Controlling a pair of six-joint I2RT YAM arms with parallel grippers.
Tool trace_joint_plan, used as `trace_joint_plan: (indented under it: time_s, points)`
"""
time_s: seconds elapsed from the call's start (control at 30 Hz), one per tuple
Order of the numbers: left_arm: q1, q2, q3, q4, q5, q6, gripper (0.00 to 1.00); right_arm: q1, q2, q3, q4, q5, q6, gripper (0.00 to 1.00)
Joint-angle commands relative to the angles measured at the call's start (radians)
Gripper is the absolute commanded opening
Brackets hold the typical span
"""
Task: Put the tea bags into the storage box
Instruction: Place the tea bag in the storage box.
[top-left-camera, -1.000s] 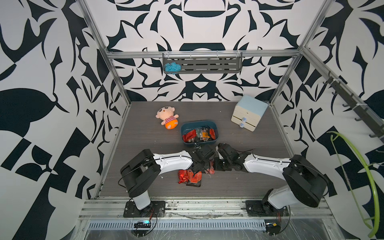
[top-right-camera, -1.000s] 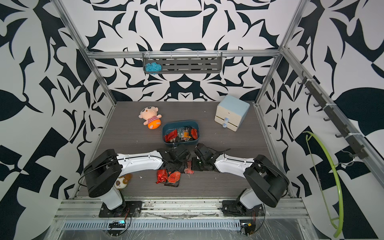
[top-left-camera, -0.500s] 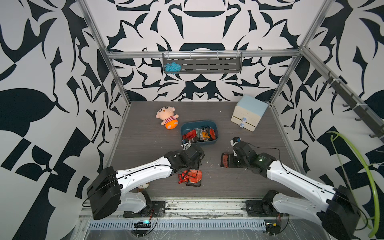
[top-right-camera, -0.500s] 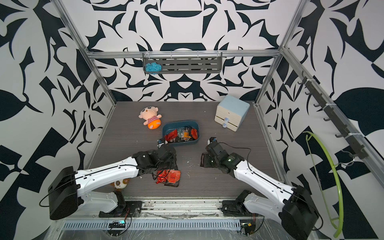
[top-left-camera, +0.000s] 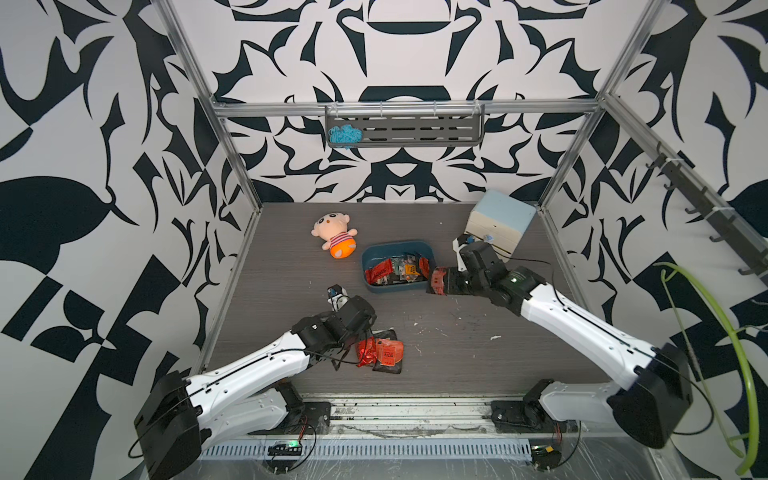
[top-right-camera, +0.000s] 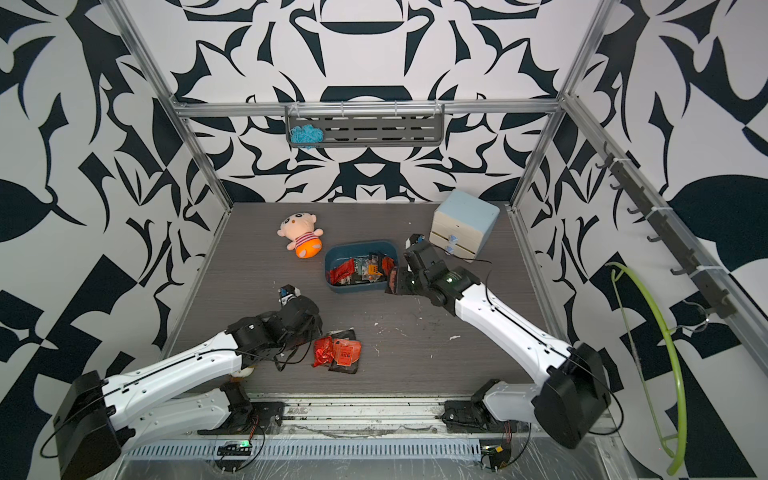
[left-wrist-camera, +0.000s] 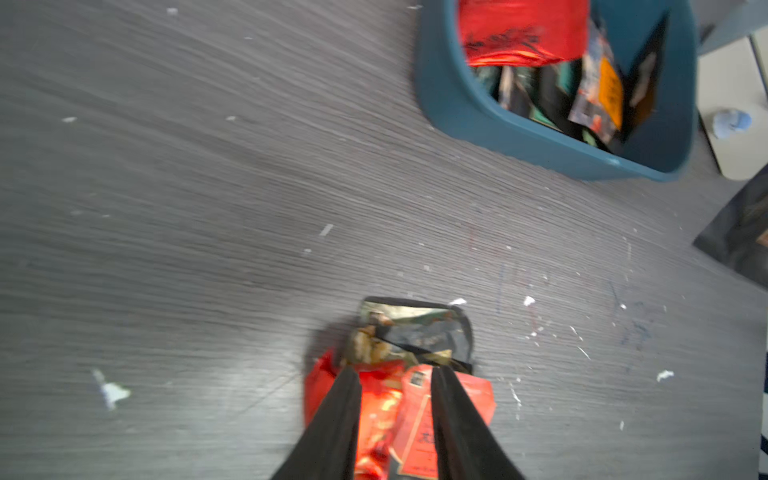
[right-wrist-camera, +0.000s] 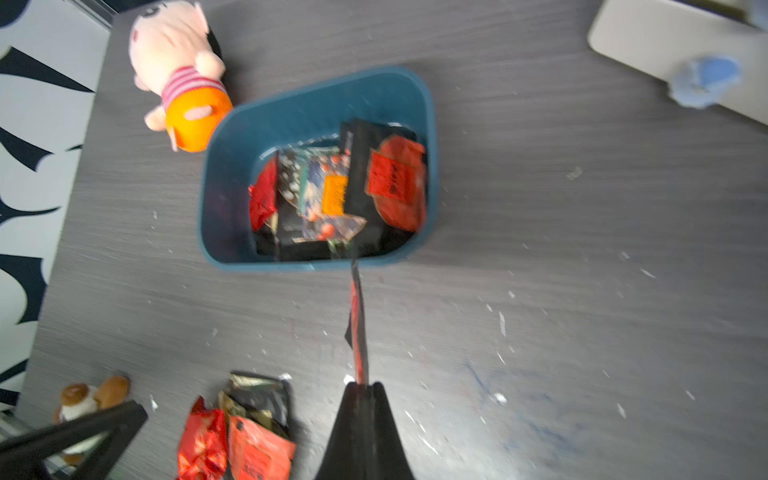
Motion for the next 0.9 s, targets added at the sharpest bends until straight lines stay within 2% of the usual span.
trace_joint_plan:
  time_s: [0.0,0.27,0.43,0.57,0.8,0.87]
  points:
    - [0.037,-0.081,-0.046,-0.034,0.044,0.044,0.36,-0.006,0.121,0.129,0.066,-0.061,-0.016,0.0]
    - [0.095,-0.264,-0.132,-0.077,0.053,0.081,0.42,-0.008,0.442,0.409,0.063,-0.122,0.0,0.0]
    - [0.105,-0.331,-0.16,-0.108,0.057,0.081,0.43,-0.012,0.568,0.536,0.025,-0.123,0.011,0.0]
    - [0.106,-0.365,-0.177,-0.123,0.058,0.081,0.43,-0.032,0.608,0.571,0.003,-0.113,0.017,0.0]
    - [0.107,-0.38,-0.184,-0.134,0.057,0.076,0.44,-0.051,0.605,0.519,-0.011,-0.114,0.024,0.0]
    - [0.107,-0.376,-0.182,-0.129,0.071,0.077,0.44,-0.053,0.595,0.508,-0.019,-0.106,0.02,0.11]
